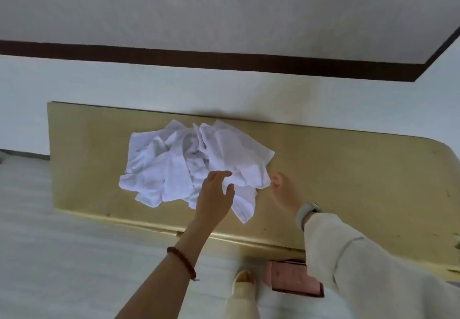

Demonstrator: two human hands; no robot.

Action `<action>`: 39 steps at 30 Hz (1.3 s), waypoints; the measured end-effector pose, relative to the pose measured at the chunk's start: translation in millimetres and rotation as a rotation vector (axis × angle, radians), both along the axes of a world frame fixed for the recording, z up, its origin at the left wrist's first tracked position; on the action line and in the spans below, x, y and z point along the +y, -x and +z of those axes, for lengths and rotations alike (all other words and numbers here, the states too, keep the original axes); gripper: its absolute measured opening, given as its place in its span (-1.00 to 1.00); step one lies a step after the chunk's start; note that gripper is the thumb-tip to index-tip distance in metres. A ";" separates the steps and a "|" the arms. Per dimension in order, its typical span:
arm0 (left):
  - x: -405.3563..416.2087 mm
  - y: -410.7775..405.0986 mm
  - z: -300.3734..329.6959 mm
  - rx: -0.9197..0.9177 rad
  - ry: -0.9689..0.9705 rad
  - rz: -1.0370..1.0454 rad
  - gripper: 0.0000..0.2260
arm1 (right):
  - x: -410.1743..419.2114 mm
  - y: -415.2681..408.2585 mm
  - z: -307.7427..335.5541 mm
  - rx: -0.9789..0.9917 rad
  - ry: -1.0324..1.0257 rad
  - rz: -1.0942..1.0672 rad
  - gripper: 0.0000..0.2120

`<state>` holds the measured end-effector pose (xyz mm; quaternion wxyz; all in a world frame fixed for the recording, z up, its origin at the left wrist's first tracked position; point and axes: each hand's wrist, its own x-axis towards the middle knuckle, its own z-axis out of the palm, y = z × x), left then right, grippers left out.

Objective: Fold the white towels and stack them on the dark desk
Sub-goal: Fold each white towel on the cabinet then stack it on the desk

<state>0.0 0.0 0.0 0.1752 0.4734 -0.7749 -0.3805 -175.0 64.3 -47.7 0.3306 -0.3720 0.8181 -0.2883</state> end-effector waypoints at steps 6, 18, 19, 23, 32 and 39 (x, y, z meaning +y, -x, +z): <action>-58.9 44.2 -23.8 -0.149 0.230 -0.155 -0.72 | -42.9 24.4 -41.0 -0.065 -0.171 0.036 -0.89; -78.2 138.2 17.6 -0.176 0.045 -0.537 -0.41 | -38.7 95.0 72.6 0.178 0.386 0.224 -0.73; -75.8 150.4 27.8 -0.132 0.018 -0.537 -0.44 | -33.4 105.9 89.3 0.221 0.416 0.255 -0.73; -57.1 191.4 76.9 -0.083 0.175 -0.450 -0.71 | 1.0 152.4 141.3 0.381 0.498 0.224 -0.75; -8.7 250.4 144.6 -0.205 0.353 -0.501 -0.72 | 89.1 259.0 192.0 0.650 0.536 -0.010 -0.84; 11.0 282.5 163.6 -0.230 0.324 -0.324 -0.85 | 118.5 315.3 199.1 0.427 0.576 -0.173 -0.80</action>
